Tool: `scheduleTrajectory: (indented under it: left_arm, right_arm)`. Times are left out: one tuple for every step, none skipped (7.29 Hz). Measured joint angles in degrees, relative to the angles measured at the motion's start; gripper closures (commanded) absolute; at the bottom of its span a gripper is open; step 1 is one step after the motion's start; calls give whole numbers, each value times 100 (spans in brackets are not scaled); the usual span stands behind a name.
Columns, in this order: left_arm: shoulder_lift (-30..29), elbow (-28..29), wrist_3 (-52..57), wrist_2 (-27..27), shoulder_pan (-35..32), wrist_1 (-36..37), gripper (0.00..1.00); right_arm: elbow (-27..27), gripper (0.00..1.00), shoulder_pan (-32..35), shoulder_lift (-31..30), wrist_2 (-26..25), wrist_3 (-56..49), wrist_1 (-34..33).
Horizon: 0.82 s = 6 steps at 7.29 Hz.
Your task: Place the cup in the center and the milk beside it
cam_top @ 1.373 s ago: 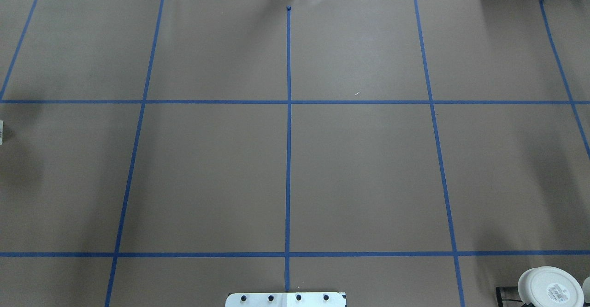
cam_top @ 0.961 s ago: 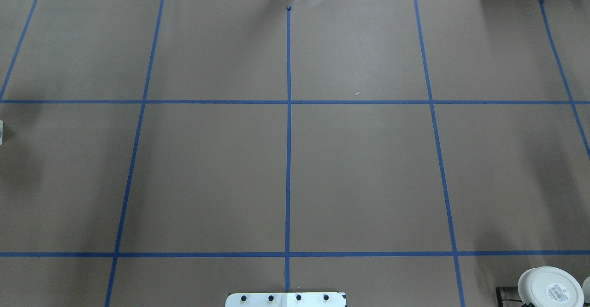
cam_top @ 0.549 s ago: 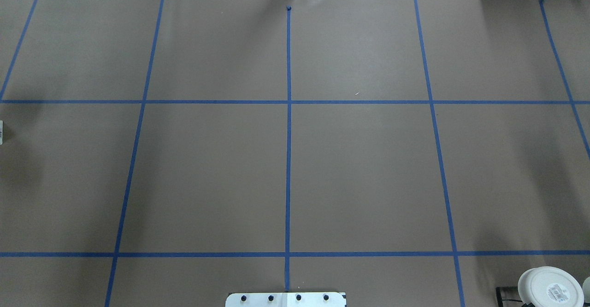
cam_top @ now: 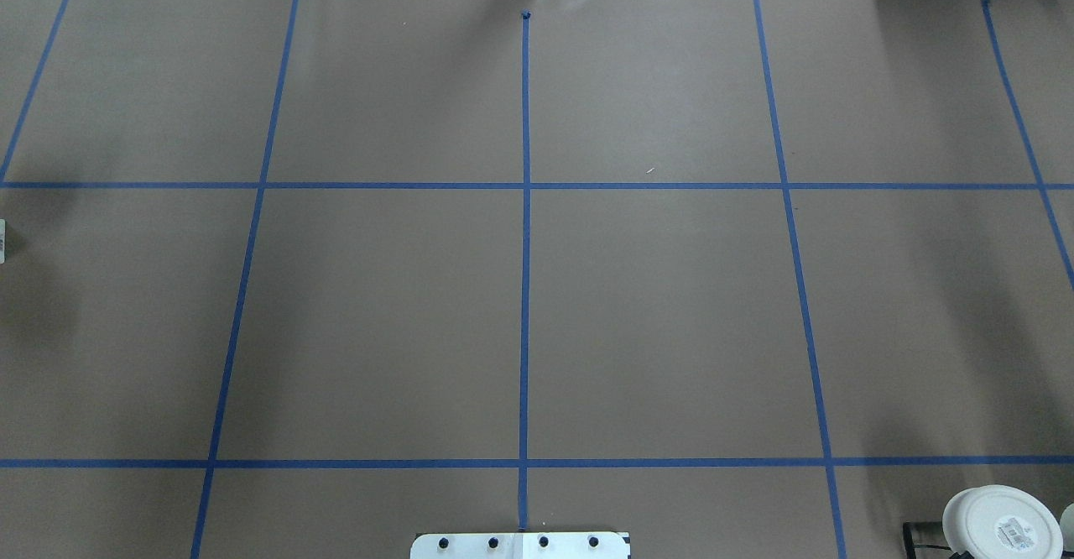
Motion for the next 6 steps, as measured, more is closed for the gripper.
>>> scheduleTrajectory:
  left_arm:
    - [-61,71,-101,-6,-7,-322,2]
    - [-68,97,-215,-19,-14,-484,2]
    - [-68,104,-270,-25,-20,-547,2]
    - [-72,112,-292,-27,-22,-570,2]
    - [-69,110,-300,-28,-24,-580,2]
    - [-52,107,-304,-28,-24,-621,2]
  right_arm:
    - [-20,0,-2,12,47,-20,0]
    - [-64,0,-2,21,62,-43,9]
    - [-196,0,-2,22,68,-55,134]
    - [-567,0,-3,33,82,-31,576]
    - [-1091,1,-6,55,97,66,1196]
    - [-1609,5,-31,82,97,193,1778]
